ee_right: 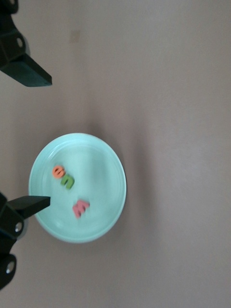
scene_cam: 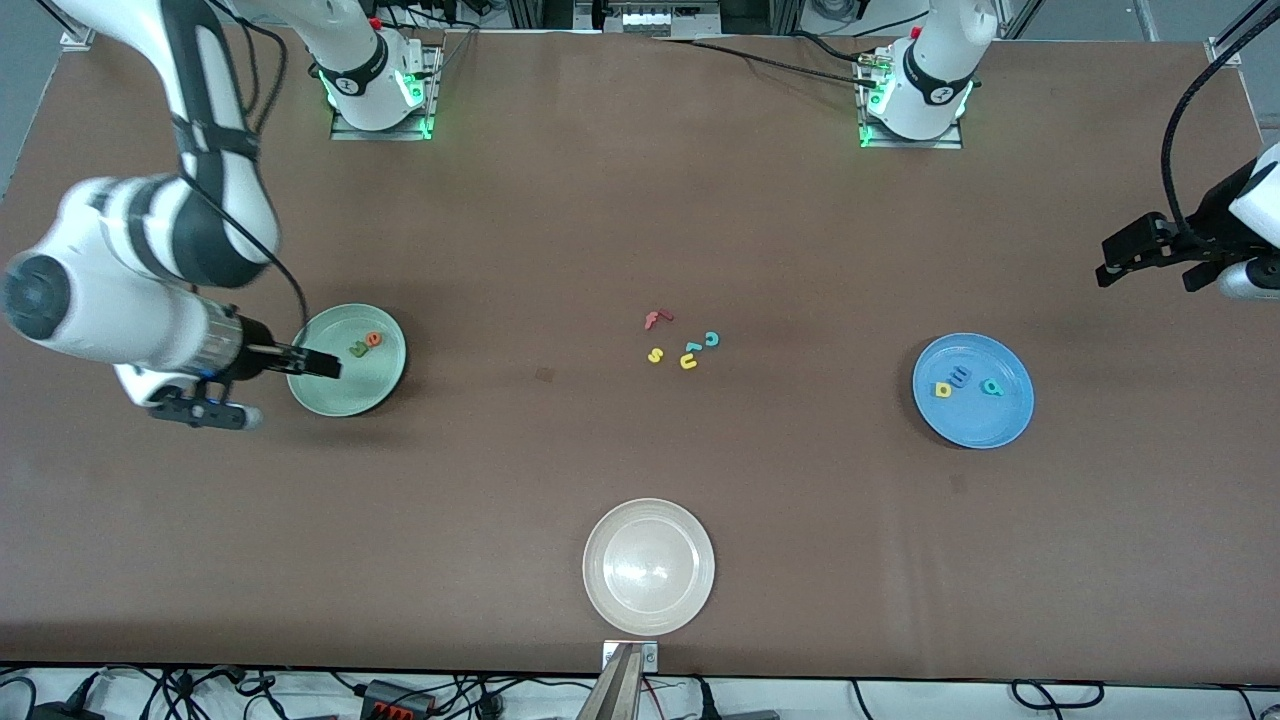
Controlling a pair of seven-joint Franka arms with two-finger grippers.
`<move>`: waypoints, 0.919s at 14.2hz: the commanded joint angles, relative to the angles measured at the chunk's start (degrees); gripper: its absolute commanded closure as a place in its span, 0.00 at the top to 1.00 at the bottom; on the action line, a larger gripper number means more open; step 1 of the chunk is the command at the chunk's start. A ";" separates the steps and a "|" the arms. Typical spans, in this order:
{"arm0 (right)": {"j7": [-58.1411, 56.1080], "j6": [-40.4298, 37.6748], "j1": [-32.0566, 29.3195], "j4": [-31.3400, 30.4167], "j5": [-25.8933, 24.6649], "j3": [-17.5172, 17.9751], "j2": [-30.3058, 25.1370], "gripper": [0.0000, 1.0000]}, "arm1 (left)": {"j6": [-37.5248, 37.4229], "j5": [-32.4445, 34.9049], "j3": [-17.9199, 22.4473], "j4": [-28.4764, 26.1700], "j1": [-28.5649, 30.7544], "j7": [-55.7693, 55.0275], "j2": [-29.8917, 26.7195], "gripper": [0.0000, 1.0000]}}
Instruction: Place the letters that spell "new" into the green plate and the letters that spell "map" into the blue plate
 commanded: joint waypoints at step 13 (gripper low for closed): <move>-3.88 -15.40 -23.62 11.65 -10.15 15.78 -11.83 1.00 | -3.32 1.20 -1.22 4.99 0.39 1.31 2.26 1.00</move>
